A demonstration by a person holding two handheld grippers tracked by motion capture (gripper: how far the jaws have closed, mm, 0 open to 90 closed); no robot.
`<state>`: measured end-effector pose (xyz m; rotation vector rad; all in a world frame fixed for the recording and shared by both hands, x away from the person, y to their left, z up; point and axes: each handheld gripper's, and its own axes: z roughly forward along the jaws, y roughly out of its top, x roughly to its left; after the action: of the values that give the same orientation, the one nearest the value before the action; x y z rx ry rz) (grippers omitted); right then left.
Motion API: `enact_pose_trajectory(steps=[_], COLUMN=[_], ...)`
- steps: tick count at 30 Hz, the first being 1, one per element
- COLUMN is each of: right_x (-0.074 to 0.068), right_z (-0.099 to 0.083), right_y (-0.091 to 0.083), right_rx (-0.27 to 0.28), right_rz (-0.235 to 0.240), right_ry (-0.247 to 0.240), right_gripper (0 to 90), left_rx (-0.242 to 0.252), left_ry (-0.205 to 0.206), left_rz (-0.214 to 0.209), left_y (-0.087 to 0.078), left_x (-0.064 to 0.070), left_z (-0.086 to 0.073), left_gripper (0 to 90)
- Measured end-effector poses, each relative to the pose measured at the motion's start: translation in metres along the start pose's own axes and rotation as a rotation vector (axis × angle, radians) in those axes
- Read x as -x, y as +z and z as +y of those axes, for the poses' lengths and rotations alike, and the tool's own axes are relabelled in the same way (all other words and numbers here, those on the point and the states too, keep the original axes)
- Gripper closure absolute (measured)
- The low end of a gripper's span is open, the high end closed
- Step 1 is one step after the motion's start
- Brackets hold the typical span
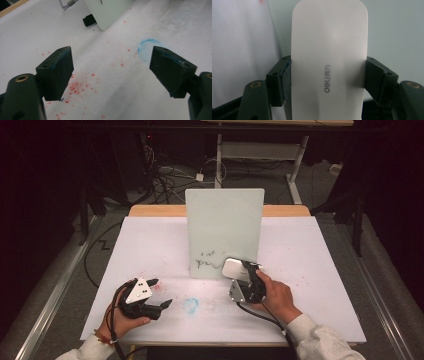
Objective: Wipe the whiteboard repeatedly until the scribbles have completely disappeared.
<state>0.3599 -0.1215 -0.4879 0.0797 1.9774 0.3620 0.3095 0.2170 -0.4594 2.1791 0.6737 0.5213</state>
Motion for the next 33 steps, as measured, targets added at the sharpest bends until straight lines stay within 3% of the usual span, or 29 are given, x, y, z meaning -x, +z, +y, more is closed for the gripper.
enact_pose_trajectory(steps=[7,10,22,28,33], right_x=[-0.015,-0.02,-0.027,-0.023,-0.004], right_z=[0.043,0.058,0.097,0.101,0.094], right_y=[0.012,0.018,0.029,0.029,0.026], right_rx=[0.043,0.055,0.068,0.069,0.068], right_rz=[0.024,0.039,0.055,0.06,0.033], right_ry=[-0.039,-0.035,-0.03,-0.008,0.051], right_gripper=[30.3,30.2,29.8,30.0,30.0], left_rx=[0.008,0.013,0.016,0.017,0.015], left_ry=[0.007,0.002,0.002,-0.004,0.0], left_rz=[0.005,0.008,0.004,0.008,0.01], left_y=[-0.003,-0.005,-0.006,-0.006,-0.006], left_x=[-0.001,-0.002,-0.002,-0.003,-0.002], left_z=[0.0,-0.001,-0.001,-0.002,-0.002], left_gripper=[18.4,18.4,18.4,18.3,18.3])
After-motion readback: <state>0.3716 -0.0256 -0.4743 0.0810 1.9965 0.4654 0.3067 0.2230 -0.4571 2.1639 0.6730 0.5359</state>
